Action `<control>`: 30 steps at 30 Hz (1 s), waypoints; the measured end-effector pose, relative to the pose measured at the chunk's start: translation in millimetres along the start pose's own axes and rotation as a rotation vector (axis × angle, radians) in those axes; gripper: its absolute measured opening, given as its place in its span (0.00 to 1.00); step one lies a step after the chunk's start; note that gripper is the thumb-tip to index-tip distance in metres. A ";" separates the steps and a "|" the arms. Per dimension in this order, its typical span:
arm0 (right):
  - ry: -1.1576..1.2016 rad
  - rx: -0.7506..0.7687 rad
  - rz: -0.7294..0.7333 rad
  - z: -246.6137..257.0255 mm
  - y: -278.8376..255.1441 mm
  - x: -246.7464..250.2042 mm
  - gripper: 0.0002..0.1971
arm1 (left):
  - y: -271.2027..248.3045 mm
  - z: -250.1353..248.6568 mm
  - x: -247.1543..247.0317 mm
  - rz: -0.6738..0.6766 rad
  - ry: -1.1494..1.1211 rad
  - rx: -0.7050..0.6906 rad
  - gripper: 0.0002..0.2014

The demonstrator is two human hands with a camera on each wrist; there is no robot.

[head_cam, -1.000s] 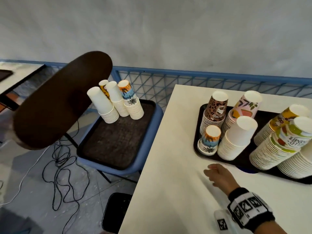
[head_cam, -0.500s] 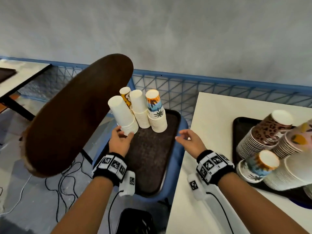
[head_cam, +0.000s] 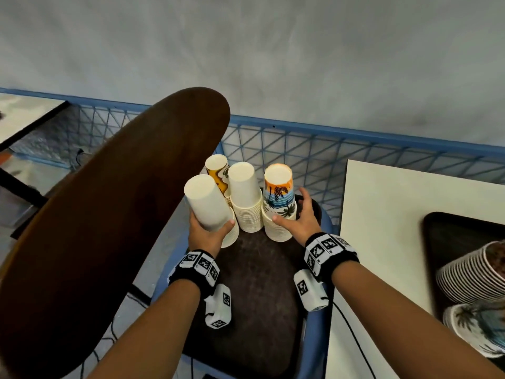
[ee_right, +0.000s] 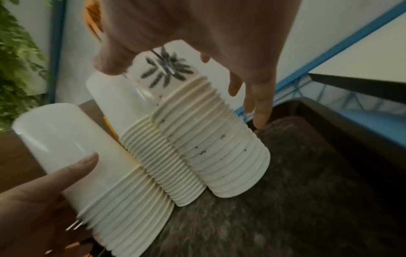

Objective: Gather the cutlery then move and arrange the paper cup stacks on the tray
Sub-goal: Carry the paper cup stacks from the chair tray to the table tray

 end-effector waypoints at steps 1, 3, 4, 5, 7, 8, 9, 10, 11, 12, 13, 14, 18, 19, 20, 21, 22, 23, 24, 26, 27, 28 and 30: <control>0.058 -0.015 0.025 -2.5 4.0 -3.9 0.56 | 0.5 2.7 -0.3 -0.011 -0.009 0.014 0.46; 0.135 -0.028 0.057 -5.5 8.4 -10.1 0.53 | 2.6 8.7 -1.2 -0.016 -0.035 0.034 0.44; 0.161 -0.021 0.066 -8.2 10.9 -12.5 0.50 | 4.2 11.8 -2.8 -0.006 -0.040 0.046 0.44; 0.180 -0.007 0.082 -9.8 12.5 -14.8 0.46 | 4.9 14.7 -4.4 0.005 -0.041 0.059 0.45; 0.197 0.009 0.099 -12.8 15.4 -18.1 0.40 | 6.7 19.1 -9.1 0.029 -0.052 0.066 0.47; 0.209 0.001 0.099 -14.5 17.0 -18.1 0.40 | 7.2 20.3 -11.1 0.036 -0.062 0.063 0.47; 0.228 -0.014 0.097 -16.2 18.9 -17.8 0.40 | 8.6 20.9 -13.1 0.036 -0.071 0.055 0.47; 0.239 -0.016 0.090 -16.8 20.5 -16.8 0.39 | 9.4 20.4 -13.9 0.035 -0.076 0.051 0.48; 0.239 -0.015 0.077 -17.6 22.1 -15.7 0.38 | 10.6 19.7 -14.7 0.036 -0.081 0.048 0.48; 0.235 -0.012 0.067 -17.4 23.2 -14.8 0.37 | 12.0 19.5 -15.9 0.038 -0.086 0.051 0.48; 0.230 -0.008 0.054 -17.1 23.7 -14.4 0.38 | 12.9 19.4 -16.0 0.039 -0.088 0.055 0.48; 0.224 0.000 0.044 -17.2 23.4 -15.3 0.38 | 13.1 20.2 -15.6 0.039 -0.086 0.059 0.48; 0.239 0.057 0.017 -18.2 19.6 -19.4 0.42 | 9.8 19.2 -10.5 0.036 -0.065 0.029 0.47; 0.243 0.071 0.014 -19.4 18.7 -19.3 0.43 | 8.4 19.7 -8.9 0.032 -0.059 0.019 0.47; 0.246 0.087 0.012 -19.8 18.5 -18.9 0.44 | 7.4 20.0 -7.2 0.025 -0.057 0.011 0.46; 0.248 0.098 0.010 -20.4 18.5 -18.5 0.44 | 6.7 20.6 -5.2 0.016 -0.061 0.007 0.46; 0.244 0.099 0.008 -21.7 18.4 -17.9 0.44 | 6.1 22.1 -3.5 0.006 -0.069 0.008 0.46; 0.244 0.105 0.000 -22.1 18.8 -16.8 0.43 | 5.9 23.5 -1.4 -0.008 -0.083 0.010 0.46; 0.242 0.111 -0.009 -22.7 18.7 -15.8 0.43 | 5.7 25.4 0.3 -0.020 -0.097 0.015 0.46; 0.243 0.118 -0.010 -22.0 17.9 -14.8 0.43 | 4.4 27.9 3.1 -0.036 -0.125 0.025 0.45; 0.248 0.109 -0.004 -22.6 17.5 -15.9 0.43 | 3.5 29.0 3.8 -0.036 -0.135 0.026 0.45; 0.249 0.087 0.006 -24.3 16.3 -17.6 0.43 | 2.2 29.8 3.9 -0.029 -0.143 0.023 0.45; 0.235 0.050 -0.001 -27.7 13.1 -21.4 0.44 | -0.3 31.9 2.9 0.000 -0.150 0.011 0.46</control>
Point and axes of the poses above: each hand's wrist, its own y-axis towards the middle knuckle, its own x-axis out of the back of the hand, z = x × y, the point moved 8 cm from there along y, towards the middle knuckle, and after that the axes turned 1 degree about -x, right-handed, at the moved point
